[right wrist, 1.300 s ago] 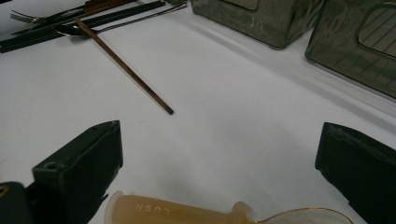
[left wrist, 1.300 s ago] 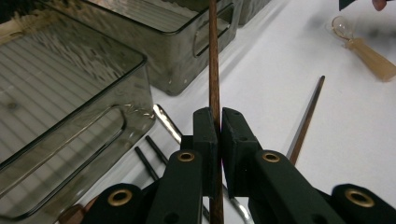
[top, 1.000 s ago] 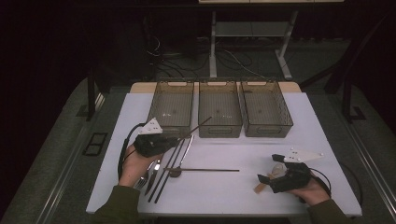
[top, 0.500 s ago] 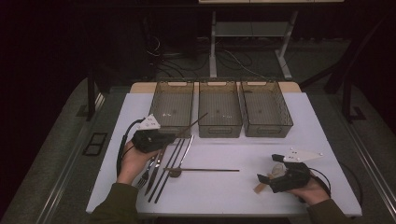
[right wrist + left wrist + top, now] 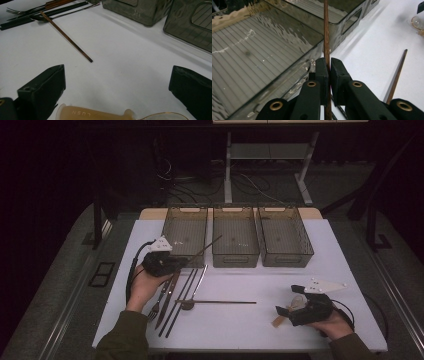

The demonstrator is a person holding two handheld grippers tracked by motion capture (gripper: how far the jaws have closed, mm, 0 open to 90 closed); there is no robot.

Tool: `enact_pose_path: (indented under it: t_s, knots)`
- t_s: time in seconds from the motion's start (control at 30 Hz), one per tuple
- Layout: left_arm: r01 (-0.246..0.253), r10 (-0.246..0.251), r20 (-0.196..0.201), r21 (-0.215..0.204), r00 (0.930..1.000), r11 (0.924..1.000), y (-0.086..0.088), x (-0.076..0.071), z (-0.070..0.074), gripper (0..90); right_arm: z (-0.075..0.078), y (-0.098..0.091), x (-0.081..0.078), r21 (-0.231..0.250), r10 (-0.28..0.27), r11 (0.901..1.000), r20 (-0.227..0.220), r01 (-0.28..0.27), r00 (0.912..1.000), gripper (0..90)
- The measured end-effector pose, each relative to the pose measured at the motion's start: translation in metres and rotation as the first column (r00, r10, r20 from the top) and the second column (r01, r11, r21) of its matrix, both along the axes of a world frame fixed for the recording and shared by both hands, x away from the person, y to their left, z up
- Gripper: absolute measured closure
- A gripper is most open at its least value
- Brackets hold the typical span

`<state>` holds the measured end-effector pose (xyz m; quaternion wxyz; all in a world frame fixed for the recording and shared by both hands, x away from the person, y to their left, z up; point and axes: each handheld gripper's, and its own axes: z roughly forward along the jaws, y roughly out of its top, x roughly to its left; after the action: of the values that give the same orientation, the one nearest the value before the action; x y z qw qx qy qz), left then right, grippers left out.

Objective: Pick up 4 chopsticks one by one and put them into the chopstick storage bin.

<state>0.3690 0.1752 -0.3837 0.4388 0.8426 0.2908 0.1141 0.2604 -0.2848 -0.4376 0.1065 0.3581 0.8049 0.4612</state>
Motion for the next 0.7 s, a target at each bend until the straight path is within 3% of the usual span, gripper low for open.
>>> enact_pose_path:
  t_s: [0.23, 0.7]
  knots:
    - [-0.014, 0.014, -0.006, -0.024, 0.9999, 0.9996, 0.002, 0.01, 0.006, 84.3, 0.0, 0.0, 0.0, 0.001, -0.001, 1.0, 0.0, 0.001, 1.0, 1.1]
    - [-0.051, 0.05, -0.02, -0.007, 0.9985, 0.9987, 0.006, 0.032, 0.015, 84.3, 0.0, 0.0, 0.0, -0.002, -0.003, 1.0, -0.003, 0.003, 1.0, 1.1]
